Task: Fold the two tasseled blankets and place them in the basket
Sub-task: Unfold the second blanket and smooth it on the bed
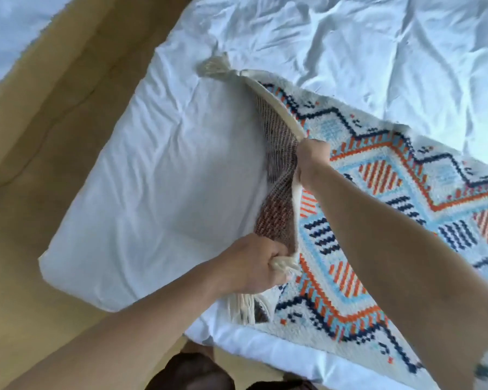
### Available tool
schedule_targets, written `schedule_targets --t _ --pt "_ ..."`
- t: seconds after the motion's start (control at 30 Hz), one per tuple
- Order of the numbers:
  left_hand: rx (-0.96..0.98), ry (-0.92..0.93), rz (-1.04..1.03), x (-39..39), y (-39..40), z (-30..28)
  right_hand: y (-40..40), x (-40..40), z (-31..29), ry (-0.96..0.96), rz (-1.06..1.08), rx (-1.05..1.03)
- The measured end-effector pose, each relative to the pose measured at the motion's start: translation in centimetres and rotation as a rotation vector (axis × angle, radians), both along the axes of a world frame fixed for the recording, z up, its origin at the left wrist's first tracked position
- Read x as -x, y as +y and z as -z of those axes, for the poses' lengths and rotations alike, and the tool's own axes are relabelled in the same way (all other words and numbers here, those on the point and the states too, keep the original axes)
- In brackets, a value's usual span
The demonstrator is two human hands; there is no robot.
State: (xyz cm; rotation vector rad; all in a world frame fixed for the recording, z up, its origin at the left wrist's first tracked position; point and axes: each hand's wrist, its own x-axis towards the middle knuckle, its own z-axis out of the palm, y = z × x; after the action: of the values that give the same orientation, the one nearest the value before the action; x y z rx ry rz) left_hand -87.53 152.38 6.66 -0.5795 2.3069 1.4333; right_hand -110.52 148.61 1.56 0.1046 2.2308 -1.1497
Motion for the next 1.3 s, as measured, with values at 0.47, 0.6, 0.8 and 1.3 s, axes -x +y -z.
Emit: schedule_targets --t 0.47,0.6,0.8,1.3 --pt "0.230 0.171 0.522 26.8 29.6 -3.8 41.7 32.8 -4.1 0.195 0.407 0.054" --pt "0.153 0.134 0.647 33.8 42.1 -3.5 57.5 37.5 -1.6 0.138 0.402 -0.107" --pt "-0.047 -0.160 0.697 34.0 54.0 2.6 76.3 25.8 7.3 -0.176 0.268 -0.388" --pt "0.816 -0.427 0.288 15.9 44.8 14.1 83.7 13.2 13.2 -0.249 0.589 -0.323"
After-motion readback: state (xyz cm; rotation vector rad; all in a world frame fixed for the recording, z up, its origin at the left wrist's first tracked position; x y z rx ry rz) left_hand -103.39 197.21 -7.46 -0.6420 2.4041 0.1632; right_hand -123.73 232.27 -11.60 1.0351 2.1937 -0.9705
